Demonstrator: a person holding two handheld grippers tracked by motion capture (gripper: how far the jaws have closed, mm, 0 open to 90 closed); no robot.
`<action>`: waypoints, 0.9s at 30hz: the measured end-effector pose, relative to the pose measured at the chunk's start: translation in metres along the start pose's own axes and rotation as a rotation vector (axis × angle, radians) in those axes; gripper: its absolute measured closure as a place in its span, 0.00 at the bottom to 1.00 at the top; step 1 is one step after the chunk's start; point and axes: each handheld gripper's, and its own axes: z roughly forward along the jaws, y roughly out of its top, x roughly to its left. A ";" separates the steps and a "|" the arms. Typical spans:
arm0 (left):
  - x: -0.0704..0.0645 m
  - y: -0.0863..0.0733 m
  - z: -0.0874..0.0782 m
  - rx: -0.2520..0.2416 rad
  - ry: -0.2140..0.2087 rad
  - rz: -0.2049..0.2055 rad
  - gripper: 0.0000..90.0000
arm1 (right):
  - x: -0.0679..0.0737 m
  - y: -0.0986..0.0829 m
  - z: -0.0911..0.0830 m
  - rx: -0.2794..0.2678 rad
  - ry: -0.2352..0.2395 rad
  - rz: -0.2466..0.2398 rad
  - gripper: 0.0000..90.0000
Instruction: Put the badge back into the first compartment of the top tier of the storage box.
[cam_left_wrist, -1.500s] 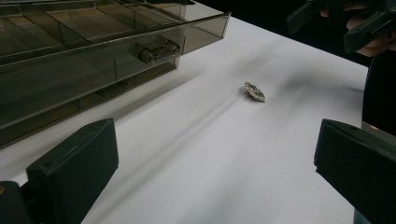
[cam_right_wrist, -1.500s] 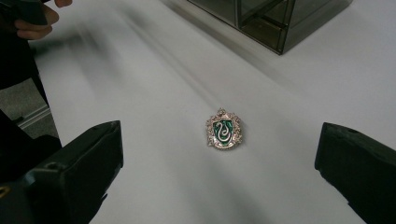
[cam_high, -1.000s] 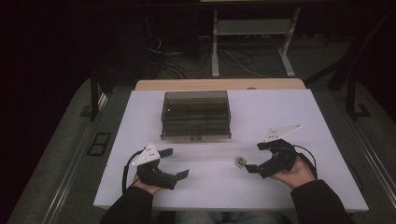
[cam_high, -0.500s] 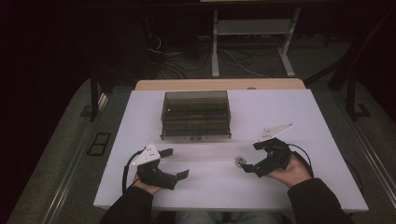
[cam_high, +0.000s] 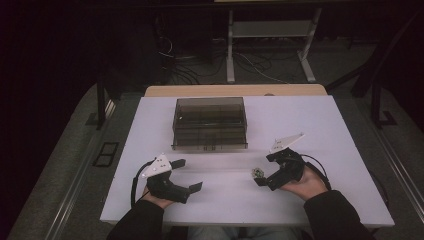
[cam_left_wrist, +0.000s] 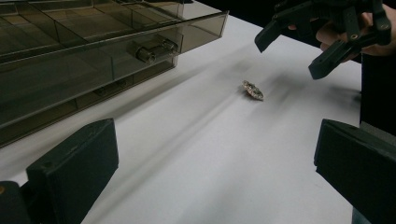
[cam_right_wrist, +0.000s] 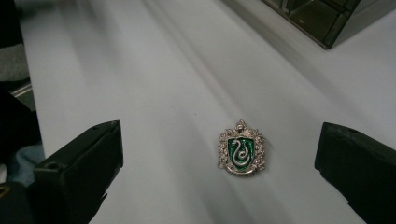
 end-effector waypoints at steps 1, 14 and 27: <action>0.000 0.000 0.000 0.001 0.000 0.000 0.00 | 0.000 0.000 0.002 0.003 -0.002 -0.001 0.01; 0.000 0.000 0.001 0.003 -0.002 0.000 0.00 | -0.002 -0.004 0.015 0.026 0.004 -0.007 0.01; 0.000 0.000 0.001 0.008 -0.005 0.005 0.00 | 0.000 -0.007 0.032 0.065 0.010 -0.025 0.01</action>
